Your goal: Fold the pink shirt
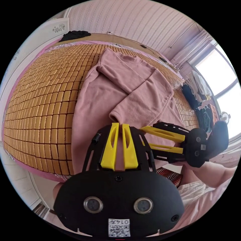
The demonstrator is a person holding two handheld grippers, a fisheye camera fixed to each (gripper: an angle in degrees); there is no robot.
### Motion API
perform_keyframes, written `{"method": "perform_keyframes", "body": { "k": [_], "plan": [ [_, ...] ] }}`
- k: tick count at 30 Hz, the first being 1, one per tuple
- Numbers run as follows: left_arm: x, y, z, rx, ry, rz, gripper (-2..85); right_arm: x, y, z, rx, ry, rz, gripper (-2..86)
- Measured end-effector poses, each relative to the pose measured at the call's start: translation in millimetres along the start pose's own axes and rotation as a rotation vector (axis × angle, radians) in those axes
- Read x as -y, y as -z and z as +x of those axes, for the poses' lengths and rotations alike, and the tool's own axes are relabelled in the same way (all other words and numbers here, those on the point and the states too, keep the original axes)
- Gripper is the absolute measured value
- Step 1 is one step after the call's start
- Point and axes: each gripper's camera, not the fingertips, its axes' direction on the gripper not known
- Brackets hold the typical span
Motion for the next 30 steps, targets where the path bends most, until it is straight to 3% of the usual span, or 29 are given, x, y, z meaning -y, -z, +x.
{"method": "perform_keyframes", "body": {
  "k": [7,16,20,25,30],
  "plan": [
    [-27,87,-15,-0.072,-0.078,0.242,0.2,15,60,15,0.072,-0.024,0.204,2.7],
    [-35,53,-81,-0.025,0.039,0.074,4.7,16,13,50,0.078,0.001,0.071,4.8],
    [-18,86,-111,-0.022,0.068,0.132,2.4,-6,35,121,-0.042,-0.044,0.096,5.8],
    [48,106,-122,-0.049,-0.069,0.245,-0.2,-7,43,253,-0.239,-0.194,0.082,9.4],
    [158,60,-127,0.014,-0.134,0.225,6.4,14,21,399,-0.223,-0.467,0.069,14.2]
  ]
}}
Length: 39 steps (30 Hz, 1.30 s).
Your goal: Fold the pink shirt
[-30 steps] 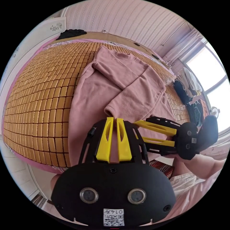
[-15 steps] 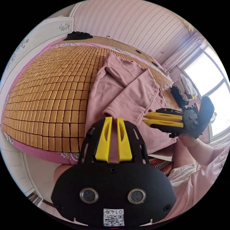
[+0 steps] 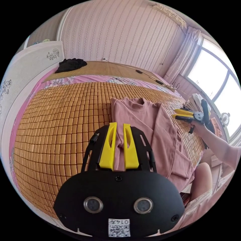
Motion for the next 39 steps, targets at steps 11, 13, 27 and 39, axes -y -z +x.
{"method": "perform_keyframes", "body": {
  "k": [11,13,27,39],
  "plan": [
    [82,-117,-53,-0.017,0.135,-0.276,4.8,38,-77,132,0.177,-0.252,-0.084,3.6],
    [85,-112,-65,-0.049,0.184,-0.259,3.7,31,-64,158,0.215,-0.308,-0.035,3.2],
    [-5,105,-31,-0.265,-0.220,0.134,4.1,-100,202,116,0.404,0.131,0.411,3.5],
    [-228,107,-31,-0.190,0.179,-0.248,4.6,-311,160,27,0.201,0.083,-0.178,7.3]
  ]
}}
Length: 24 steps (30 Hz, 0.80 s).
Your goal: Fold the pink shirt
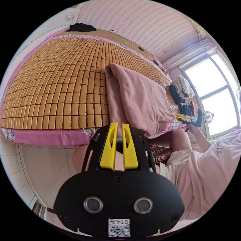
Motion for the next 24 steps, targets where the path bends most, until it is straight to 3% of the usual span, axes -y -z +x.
{"method": "perform_keyframes", "body": {
  "k": [3,7,11,14,19,24],
  "plan": [
    [5,2,12,0.058,-0.006,0.053,7.0,-3,9,13,0.027,-0.167,0.119,10.5],
    [23,-22,21,-0.004,0.003,0.045,11.1,-5,-3,32,0.106,-0.304,0.139,12.7],
    [38,-64,27,-0.034,0.029,-0.116,9.5,-14,5,50,0.190,-0.376,0.184,10.8],
    [37,-65,40,0.038,-0.058,-0.108,8.2,-32,29,51,0.123,-0.408,0.275,11.5],
    [25,-70,36,0.004,-0.007,-0.063,6.8,-49,-5,62,0.224,-0.469,0.160,13.5],
    [22,-71,39,0.003,-0.003,-0.079,5.9,-87,22,97,0.339,-0.604,0.349,12.4]
  ]
}}
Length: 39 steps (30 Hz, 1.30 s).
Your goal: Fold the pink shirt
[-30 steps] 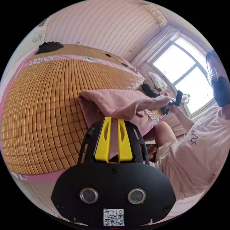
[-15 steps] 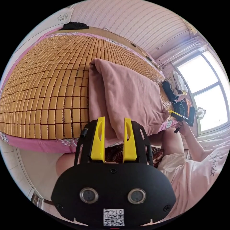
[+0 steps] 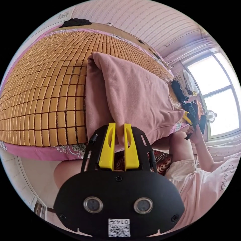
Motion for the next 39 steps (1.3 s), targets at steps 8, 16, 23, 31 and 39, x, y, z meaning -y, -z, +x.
{"method": "perform_keyframes", "body": {
  "k": [8,16,23,31,39],
  "plan": [
    [-9,-10,14,0.064,-0.043,0.003,5.8,-15,-23,1,0.004,0.028,-0.089,12.8],
    [-9,27,53,0.092,-0.216,0.131,4.9,21,-15,-38,0.106,0.252,-0.148,4.1],
    [15,53,66,0.119,-0.252,0.248,4.8,40,-18,-56,0.108,0.269,-0.065,3.8],
    [-20,-33,26,-0.014,-0.084,0.010,5.0,-17,-98,-21,-0.083,0.090,-0.251,5.3],
    [-32,12,55,0.148,-0.132,0.190,2.7,-16,-97,-107,-0.448,0.383,-0.099,2.8]
  ]
}}
